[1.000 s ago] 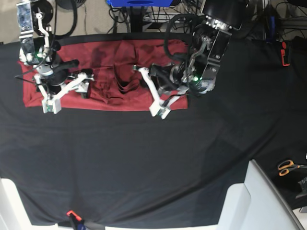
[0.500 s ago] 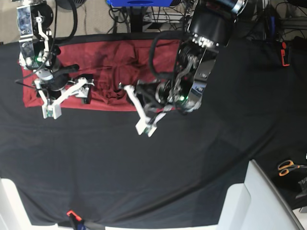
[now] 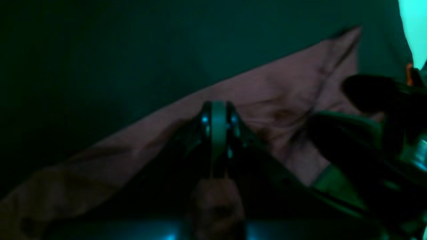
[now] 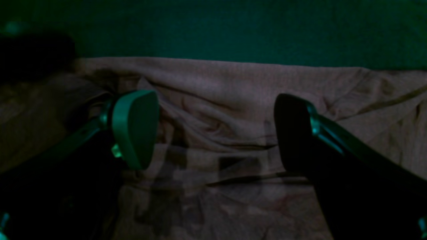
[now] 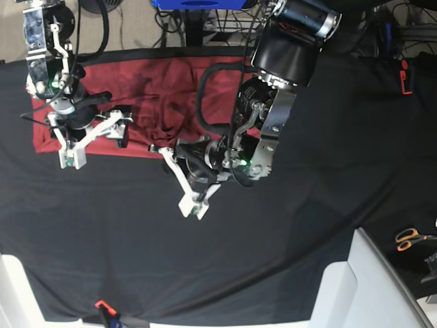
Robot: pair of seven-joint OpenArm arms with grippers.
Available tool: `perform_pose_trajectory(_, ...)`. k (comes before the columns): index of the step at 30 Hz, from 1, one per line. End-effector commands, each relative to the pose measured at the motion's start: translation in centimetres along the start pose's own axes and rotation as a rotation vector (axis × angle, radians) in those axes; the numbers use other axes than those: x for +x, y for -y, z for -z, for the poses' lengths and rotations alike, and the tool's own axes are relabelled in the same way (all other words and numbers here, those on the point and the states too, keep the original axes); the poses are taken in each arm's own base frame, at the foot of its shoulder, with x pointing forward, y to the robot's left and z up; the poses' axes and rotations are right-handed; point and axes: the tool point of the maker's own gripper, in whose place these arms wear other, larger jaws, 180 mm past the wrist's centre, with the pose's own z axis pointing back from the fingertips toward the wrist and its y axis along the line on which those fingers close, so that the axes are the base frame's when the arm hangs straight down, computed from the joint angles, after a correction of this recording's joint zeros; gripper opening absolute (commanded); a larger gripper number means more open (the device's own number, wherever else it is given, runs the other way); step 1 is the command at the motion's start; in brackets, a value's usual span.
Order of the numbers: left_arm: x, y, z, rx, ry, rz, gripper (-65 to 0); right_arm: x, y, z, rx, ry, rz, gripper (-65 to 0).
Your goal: Fold the T-shirt properly
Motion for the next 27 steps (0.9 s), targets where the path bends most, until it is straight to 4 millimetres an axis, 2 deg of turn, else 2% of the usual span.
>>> perform_pose_trajectory(1, 0.8, 0.7, -0.7, -0.013, 0.018, 0.021, -65.0, 1.3, 0.1, -0.2, 0.001, 0.042, -0.009, -14.1)
perform_pose_trajectory(5, -1.9, 1.0, -2.6, -0.004, -0.003, 0.015, -65.0, 1.6, 0.1, -0.1, 0.001, 0.046, -0.010, -14.1)
perform_pose_trajectory(8, -4.9, -0.9, -3.3, 0.071, -0.047, -0.082, -65.0, 1.6, 0.1, -0.1, 0.002, 0.048, -0.009, -14.1)
perform_pose_trajectory(11, -7.0, -2.2, -3.9, 0.106, -0.077, -0.105, -65.0, 1.6, 0.1, -0.1, 0.002, 0.048, -0.009, -14.1)
perform_pose_trajectory(18, -7.1, -2.8, -3.9, 0.120, -0.084, -0.102, -65.0, 1.6, 0.0, -0.1, 0.005, 0.048, -0.005, -14.1)
perform_pose_trajectory(20, -6.5, -3.1, -3.6, 0.121, -0.086, -0.106, -65.0, 1.6, 0.0, -0.1, 0.005, 0.048, -0.005, -14.1)
perform_pose_trajectory(27, -6.7, -3.5, -2.0, 0.124, -0.103, -0.128, -65.0, 1.6, 0.0, -0.1, 0.004, 0.048, -0.006, -14.1)
